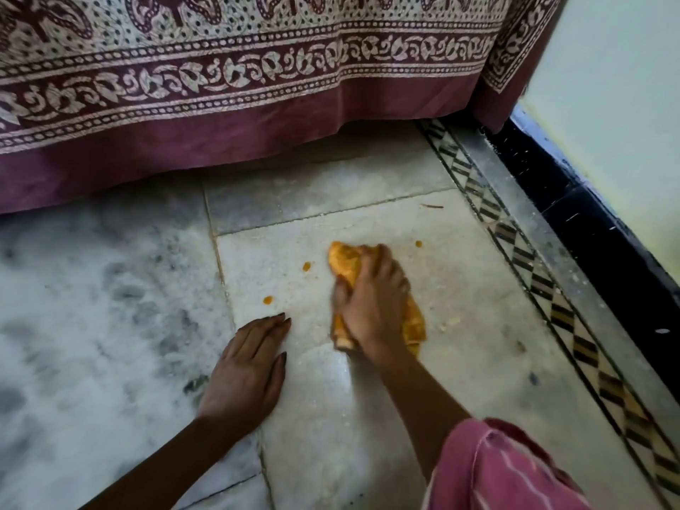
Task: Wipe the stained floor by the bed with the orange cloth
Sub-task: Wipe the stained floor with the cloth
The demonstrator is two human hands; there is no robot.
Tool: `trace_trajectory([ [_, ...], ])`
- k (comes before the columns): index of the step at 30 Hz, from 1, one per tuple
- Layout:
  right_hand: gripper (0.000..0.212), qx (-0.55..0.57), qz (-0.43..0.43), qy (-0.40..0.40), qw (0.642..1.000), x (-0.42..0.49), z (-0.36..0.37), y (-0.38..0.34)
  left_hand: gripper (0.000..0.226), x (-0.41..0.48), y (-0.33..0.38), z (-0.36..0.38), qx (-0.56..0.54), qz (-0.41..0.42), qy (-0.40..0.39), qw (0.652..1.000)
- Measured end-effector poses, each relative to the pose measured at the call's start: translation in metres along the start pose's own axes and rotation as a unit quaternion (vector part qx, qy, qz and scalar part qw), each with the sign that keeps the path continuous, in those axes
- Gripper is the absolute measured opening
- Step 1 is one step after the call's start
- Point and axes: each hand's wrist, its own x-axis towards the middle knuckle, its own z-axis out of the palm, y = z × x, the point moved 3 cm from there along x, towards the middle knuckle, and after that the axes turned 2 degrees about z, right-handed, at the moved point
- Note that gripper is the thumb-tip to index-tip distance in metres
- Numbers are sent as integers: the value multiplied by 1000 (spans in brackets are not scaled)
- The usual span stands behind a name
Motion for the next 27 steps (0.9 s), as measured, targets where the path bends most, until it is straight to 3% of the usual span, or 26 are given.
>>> trace_trajectory([
  [3, 54, 42, -198, -51, 978, -63, -3, -8, 46, 2, -3, -3, 16, -27, 21, 999],
  [5, 52, 63, -272, -67, 958, -98, -12, 24, 47, 2, -7, -5, 36, -60, 38, 997],
  [7, 51, 40, -256, -37, 965, -109, -26, 69, 49, 1, -13, -10, 60, -91, 48, 993],
  [10, 51, -6, -86, 21, 996, -70, -35, 115, 53, -1, -25, -16, 83, -111, 37, 990],
  [12, 49, -9, 29, 23, 999, -25, -31, 99, 53, -2, -31, -18, 86, -123, 34, 988],
  [14, 45, -5, 81, 15, 997, 9, -21, 56, 52, -3, -31, -20, 85, -130, 37, 987],
  [16, 42, 1, 42, 3, 999, 17, -9, 3, 51, -2, -30, -20, 75, -136, 44, 987],
  [19, 46, 34, -107, -20, 994, -33, 2, -45, 50, -4, -32, -22, 56, -158, 64, 984],
  [22, 54, 63, -230, -51, 970, -92, -9, -15, 49, -4, -32, -22, 48, -160, 79, 983],
  [24, 55, 59, -242, -39, 968, -99, -18, 25, 47, -3, -33, -22, 40, -157, 87, 983],
  [27, 49, 24, -142, -7, 990, -49, -20, 59, 46, -2, -32, -21, 29, -161, 92, 982],
])
